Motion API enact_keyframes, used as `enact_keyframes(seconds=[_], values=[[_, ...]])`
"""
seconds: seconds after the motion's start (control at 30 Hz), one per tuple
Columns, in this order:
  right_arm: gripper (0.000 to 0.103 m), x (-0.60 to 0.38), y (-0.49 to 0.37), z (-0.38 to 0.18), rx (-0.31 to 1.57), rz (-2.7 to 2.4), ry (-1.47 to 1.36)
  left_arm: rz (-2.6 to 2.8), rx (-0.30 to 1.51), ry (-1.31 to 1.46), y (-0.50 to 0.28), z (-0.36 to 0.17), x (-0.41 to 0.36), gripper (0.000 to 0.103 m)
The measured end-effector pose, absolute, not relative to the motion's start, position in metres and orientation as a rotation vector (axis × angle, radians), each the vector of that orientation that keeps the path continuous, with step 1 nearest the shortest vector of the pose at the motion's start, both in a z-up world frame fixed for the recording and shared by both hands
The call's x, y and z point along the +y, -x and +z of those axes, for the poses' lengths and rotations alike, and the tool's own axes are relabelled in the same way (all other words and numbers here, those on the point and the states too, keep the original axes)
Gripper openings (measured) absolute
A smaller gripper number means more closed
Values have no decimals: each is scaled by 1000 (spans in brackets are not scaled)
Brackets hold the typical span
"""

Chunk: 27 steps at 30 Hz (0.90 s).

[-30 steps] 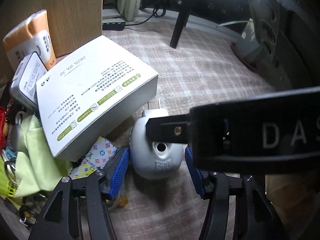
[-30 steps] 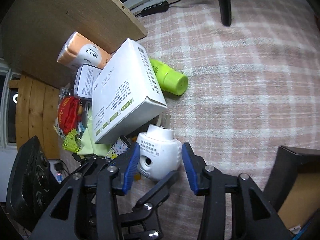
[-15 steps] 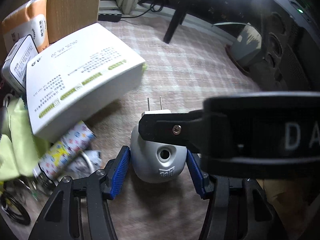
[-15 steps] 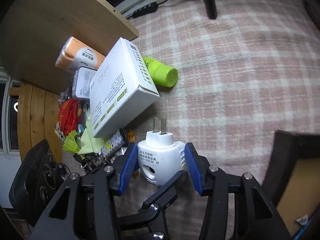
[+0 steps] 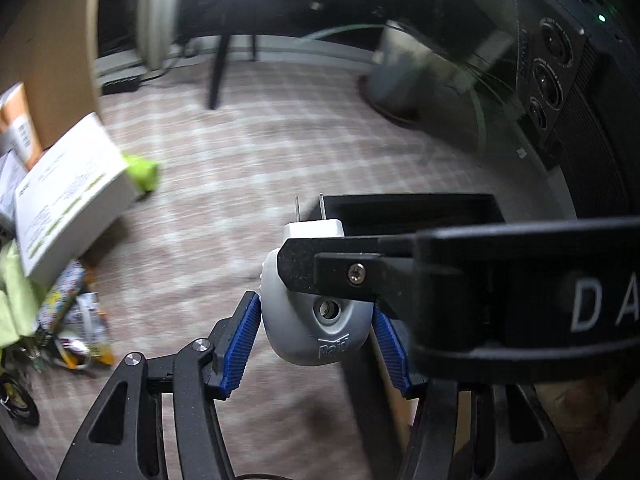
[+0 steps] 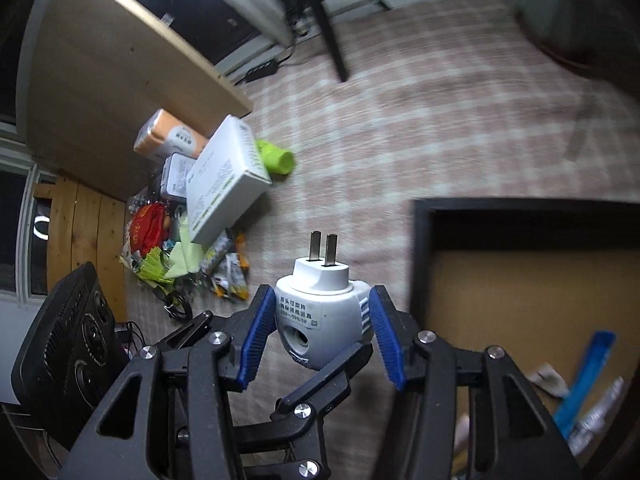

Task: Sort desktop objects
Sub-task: 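Carry the white diffuser to the tray and release it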

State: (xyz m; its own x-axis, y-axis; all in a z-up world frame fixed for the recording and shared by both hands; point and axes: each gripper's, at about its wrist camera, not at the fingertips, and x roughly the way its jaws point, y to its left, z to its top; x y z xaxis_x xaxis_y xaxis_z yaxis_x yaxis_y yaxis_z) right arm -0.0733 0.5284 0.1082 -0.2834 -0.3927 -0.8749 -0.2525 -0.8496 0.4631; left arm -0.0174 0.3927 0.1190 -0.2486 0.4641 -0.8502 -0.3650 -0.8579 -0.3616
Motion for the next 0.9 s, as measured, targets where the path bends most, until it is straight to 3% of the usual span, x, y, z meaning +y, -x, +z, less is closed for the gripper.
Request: enact_keyframes(seconds=[0.33,0.63,0.9], values=[[49,584,22,104,-932,-2342,-1853,2024,-17,1476,5,118,470,54],[49,606,2,88,-1027,-2295,-1883,1948,55,1516,-16,110,490,54],[49,610,1,96,-912,-2399,-1893,1987,78,1509,-15,118,480,53]])
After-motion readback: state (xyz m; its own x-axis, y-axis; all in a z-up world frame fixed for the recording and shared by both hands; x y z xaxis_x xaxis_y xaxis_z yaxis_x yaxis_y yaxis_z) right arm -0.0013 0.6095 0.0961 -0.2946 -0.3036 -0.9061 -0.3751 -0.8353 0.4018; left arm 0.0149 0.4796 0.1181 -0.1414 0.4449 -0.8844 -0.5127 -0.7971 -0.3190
